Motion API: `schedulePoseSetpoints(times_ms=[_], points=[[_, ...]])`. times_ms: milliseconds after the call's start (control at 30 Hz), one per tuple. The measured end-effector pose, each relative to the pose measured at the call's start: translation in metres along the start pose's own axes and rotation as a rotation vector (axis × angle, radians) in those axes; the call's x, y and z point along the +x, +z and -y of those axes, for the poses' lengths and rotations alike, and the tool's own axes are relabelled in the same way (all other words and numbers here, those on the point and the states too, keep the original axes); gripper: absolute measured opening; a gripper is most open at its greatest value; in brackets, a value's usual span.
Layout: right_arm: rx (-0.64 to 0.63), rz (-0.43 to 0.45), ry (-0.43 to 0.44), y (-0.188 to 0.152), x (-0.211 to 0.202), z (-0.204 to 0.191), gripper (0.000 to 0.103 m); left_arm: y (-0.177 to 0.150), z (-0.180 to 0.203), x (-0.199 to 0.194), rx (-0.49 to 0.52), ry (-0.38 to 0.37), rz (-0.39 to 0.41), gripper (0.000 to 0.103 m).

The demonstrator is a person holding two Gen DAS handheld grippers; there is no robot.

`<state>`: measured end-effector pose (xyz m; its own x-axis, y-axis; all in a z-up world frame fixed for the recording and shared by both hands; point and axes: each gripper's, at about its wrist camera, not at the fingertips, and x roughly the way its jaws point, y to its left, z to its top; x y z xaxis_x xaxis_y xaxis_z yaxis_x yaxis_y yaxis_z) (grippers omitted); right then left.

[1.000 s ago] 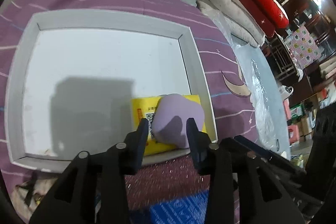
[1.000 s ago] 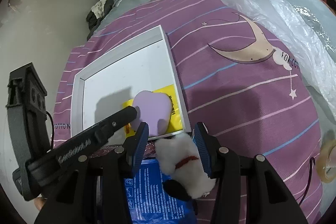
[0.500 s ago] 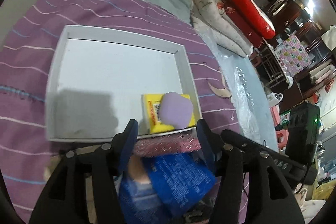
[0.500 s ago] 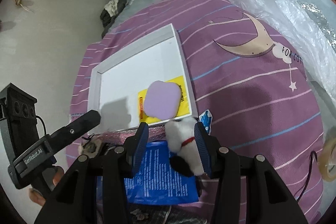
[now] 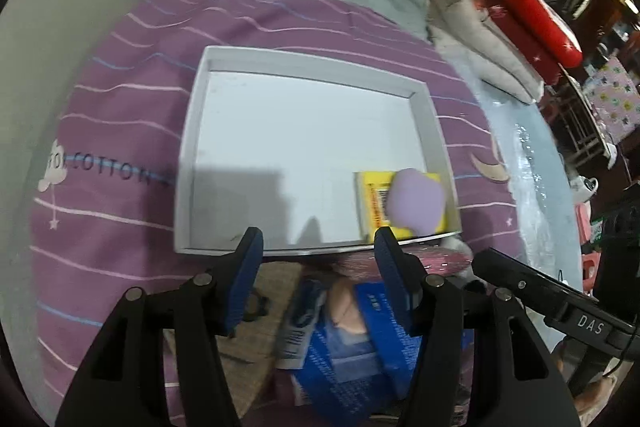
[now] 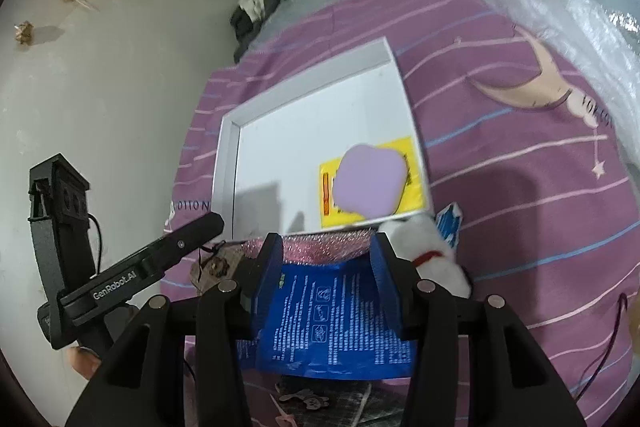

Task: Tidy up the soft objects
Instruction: 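Grasp the pink glitter scrub pad with the right gripper, then lift the pink scrub pad with the right gripper while the left gripper grasps the white plush dog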

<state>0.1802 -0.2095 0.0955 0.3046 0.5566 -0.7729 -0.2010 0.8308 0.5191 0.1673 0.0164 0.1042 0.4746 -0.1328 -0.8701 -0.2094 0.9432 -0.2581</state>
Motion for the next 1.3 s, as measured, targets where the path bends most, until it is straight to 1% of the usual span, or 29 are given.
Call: schedulePoseSetpoints(times_ms=[167,300,400,467,533,733,800,933,1067,1133,1233,1300], points=[[0.033,-0.071,0.019,-0.001,0.017,0.0,0.045,-0.001,-0.015,-0.005,-0.028,-0.005,-0.009,0.059],[0.073,-0.108,0.036,-0.001,0.026,0.008,0.045,-0.007,-0.026,-0.006,-0.047,0.002,-0.04,0.059],[0.122,-0.13,0.058,0.001,0.037,0.013,0.045,-0.011,-0.031,-0.007,-0.054,0.009,-0.067,0.059],[0.165,-0.143,0.09,0.002,0.042,0.017,0.045,-0.012,-0.033,-0.008,-0.057,0.02,-0.071,0.059],[0.205,-0.142,0.126,0.003,0.043,0.022,0.045,-0.013,-0.036,-0.009,-0.06,0.024,-0.075,0.059],[0.292,-0.132,0.15,0.004,0.044,0.035,0.045,-0.013,-0.034,-0.002,-0.05,-0.009,-0.107,0.059],[0.302,-0.126,0.155,0.005,0.046,0.037,0.045,-0.013,-0.03,0.003,-0.037,-0.008,-0.119,0.059],[0.279,-0.093,0.147,0.005,0.048,0.034,0.045,-0.014,-0.025,0.01,-0.017,-0.003,-0.141,0.059],[0.267,-0.06,0.149,0.006,0.05,0.033,0.037,-0.015,-0.025,0.01,-0.01,-0.017,-0.145,0.059],[0.261,-0.047,0.157,0.006,0.049,0.033,0.032,-0.015,-0.025,0.009,-0.009,-0.04,-0.149,0.059],[0.235,-0.025,0.162,0.006,0.043,0.029,0.02,-0.016,-0.025,0.007,-0.004,-0.074,-0.156,0.059],[0.211,0.01,0.155,0.007,0.036,0.024,0.017,-0.016,-0.024,0.005,0.002,-0.088,-0.156,0.059]])
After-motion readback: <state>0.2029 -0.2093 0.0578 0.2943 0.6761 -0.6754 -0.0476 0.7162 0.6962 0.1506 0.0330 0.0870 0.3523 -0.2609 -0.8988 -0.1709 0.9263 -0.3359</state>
